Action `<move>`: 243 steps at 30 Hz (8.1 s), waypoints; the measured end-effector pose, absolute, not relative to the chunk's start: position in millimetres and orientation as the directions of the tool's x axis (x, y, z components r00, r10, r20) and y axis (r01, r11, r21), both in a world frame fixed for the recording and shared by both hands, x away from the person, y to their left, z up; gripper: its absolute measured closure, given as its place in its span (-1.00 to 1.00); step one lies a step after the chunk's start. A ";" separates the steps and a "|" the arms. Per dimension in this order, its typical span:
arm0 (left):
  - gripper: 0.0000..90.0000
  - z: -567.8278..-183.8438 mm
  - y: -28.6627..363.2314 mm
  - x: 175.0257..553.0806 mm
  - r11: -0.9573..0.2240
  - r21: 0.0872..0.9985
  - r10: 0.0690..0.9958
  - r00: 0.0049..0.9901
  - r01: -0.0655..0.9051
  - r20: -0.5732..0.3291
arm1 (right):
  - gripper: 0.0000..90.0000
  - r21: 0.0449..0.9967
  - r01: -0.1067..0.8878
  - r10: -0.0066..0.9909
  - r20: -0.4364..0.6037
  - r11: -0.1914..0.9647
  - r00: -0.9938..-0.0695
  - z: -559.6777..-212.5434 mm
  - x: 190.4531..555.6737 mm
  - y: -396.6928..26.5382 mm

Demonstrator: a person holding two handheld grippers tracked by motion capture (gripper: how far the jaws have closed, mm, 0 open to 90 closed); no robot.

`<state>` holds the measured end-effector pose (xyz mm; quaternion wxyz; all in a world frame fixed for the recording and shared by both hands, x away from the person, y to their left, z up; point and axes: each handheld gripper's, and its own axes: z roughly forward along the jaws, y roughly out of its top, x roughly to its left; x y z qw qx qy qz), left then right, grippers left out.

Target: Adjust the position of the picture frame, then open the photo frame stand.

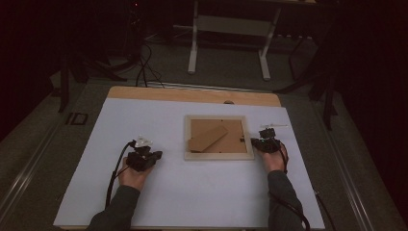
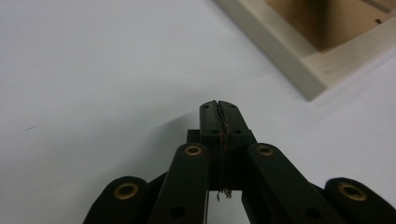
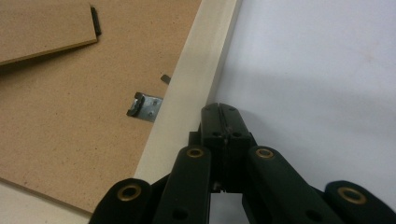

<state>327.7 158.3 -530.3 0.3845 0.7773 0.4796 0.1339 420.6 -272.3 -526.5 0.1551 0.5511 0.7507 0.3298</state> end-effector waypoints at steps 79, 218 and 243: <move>1.00 -537.2 161.8 313.6 -0.271 0.700 0.847 0.510 0.661 -0.154 | 1.00 0.662 0.650 0.850 0.036 0.373 -0.525 -526.3 366.2 -214.5; 0.02 -470.0 179.7 336.0 -0.219 0.779 0.793 0.572 0.587 -0.209 | 0.46 0.774 0.558 0.830 0.078 0.298 -0.552 -511.9 332.9 -240.1; -0.14 -470.0 155.2 370.6 -0.252 0.762 0.764 0.605 0.597 -0.222 | 0.44 0.765 0.572 0.822 0.101 0.296 -0.560 -516.1 335.7 -238.1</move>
